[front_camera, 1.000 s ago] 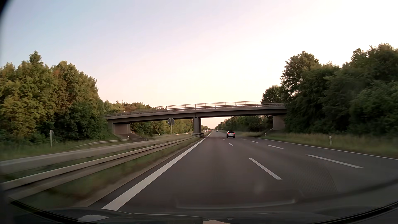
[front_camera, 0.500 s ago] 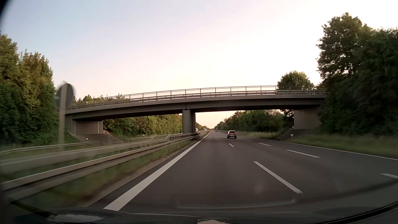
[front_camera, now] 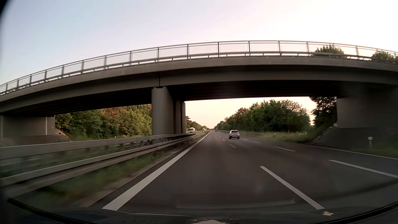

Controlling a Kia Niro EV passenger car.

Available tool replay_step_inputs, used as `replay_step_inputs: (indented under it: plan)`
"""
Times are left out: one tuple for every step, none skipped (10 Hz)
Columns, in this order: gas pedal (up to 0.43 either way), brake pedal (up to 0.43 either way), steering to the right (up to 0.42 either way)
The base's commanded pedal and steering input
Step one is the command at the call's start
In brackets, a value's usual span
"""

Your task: Follow the waypoints while adhering to traffic rules and regulations

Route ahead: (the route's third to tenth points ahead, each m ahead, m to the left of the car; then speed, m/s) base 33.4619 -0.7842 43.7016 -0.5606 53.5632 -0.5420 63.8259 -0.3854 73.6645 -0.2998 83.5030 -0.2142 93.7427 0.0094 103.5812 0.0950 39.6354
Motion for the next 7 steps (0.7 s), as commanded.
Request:
replay_step_inputs:
  plan:
    - [0.52,0.018,-0.003]
    - [0.52,0.018,-0.003]
    - [0.52,0.018,-0.003]
    - [0.52,0.018,-0.003]
    - [0.52,0.012,-0.003]
    - [0.52,0.018,-0.003]
    - [0.52,0.018,-0.003]
